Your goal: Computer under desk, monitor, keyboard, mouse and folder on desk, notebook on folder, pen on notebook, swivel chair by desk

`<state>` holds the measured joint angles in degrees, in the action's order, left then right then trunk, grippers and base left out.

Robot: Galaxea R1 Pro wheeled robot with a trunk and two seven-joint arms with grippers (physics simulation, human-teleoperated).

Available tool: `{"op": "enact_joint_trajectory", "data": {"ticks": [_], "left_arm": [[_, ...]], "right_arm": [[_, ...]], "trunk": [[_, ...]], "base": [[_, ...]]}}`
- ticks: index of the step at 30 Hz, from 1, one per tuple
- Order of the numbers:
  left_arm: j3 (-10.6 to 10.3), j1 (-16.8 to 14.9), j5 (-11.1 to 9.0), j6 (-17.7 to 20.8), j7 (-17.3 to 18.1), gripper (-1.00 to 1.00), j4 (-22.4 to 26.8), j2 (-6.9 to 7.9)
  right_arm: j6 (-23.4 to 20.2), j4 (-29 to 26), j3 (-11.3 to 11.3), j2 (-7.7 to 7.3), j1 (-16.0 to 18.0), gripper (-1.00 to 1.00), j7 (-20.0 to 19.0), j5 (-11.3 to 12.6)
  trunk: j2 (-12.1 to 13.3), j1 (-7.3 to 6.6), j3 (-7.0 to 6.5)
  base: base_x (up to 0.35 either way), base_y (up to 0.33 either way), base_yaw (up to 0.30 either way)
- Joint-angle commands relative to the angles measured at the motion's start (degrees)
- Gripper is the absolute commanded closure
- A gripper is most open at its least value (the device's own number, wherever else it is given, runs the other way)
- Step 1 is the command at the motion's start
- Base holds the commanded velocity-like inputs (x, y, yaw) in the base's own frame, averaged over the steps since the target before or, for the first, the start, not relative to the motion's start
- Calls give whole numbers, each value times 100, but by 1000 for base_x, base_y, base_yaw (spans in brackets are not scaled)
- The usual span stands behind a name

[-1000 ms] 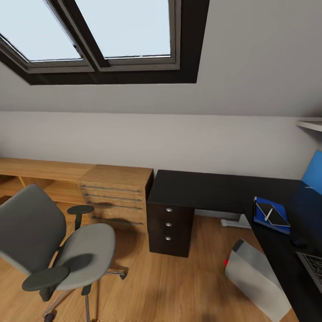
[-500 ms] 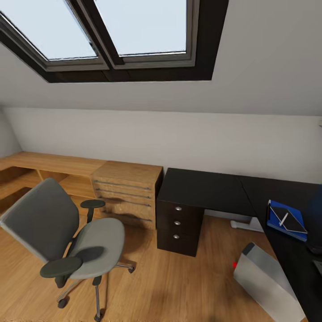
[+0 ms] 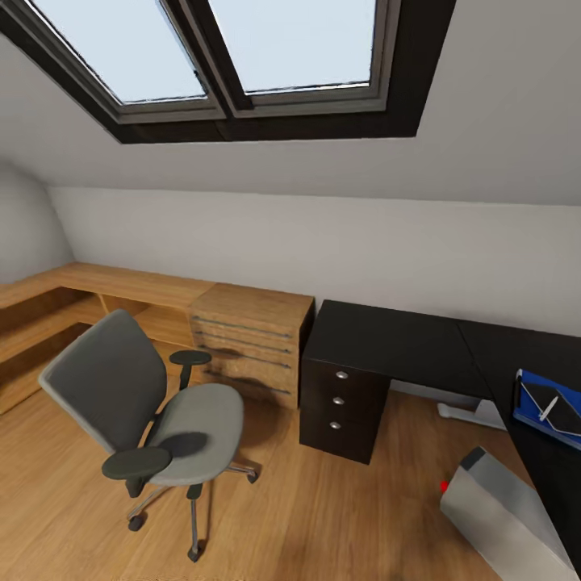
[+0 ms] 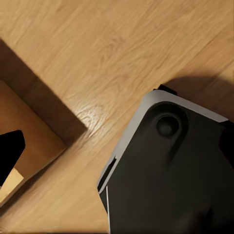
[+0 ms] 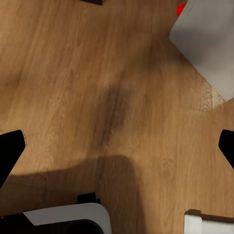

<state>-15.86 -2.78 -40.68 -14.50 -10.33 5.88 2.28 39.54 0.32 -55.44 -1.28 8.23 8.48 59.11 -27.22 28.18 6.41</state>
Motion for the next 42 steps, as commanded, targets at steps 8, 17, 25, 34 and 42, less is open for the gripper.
{"op": "enact_joint_trajectory", "data": {"ticks": [8, 17, 25, 34, 42], "left_arm": [[-48, -3, -27, -9, -31, -100, 1, 1], [-48, -3, -27, -9, -31, -100, -1, 1], [-48, -3, -27, -9, -31, -100, -1, 1], [-48, -3, -28, -9, -31, -100, 1, 1], [-48, -3, -28, -9, -31, -100, -1, 1]], "right_arm": [[9, -12, -67, 19, 3, -100, 48, -15], [17, -7, -86, 23, 3, -100, 48, -28], [15, -6, -68, -3, 3, -100, 48, -14], [26, -6, -61, -12, 3, -100, 48, -14], [352, 7, -48, -9, 3, -100, 56, -4]], "trunk": [[-11, 2, 67], [-11, 2, 131], [-11, 2, 187], [-11, 2, 250], [-11, 2, 306]], "base": [[0, 0, 190], [0, 0, 187], [0, 0, 186], [0, 0, 186], [0, 0, 186]]}}
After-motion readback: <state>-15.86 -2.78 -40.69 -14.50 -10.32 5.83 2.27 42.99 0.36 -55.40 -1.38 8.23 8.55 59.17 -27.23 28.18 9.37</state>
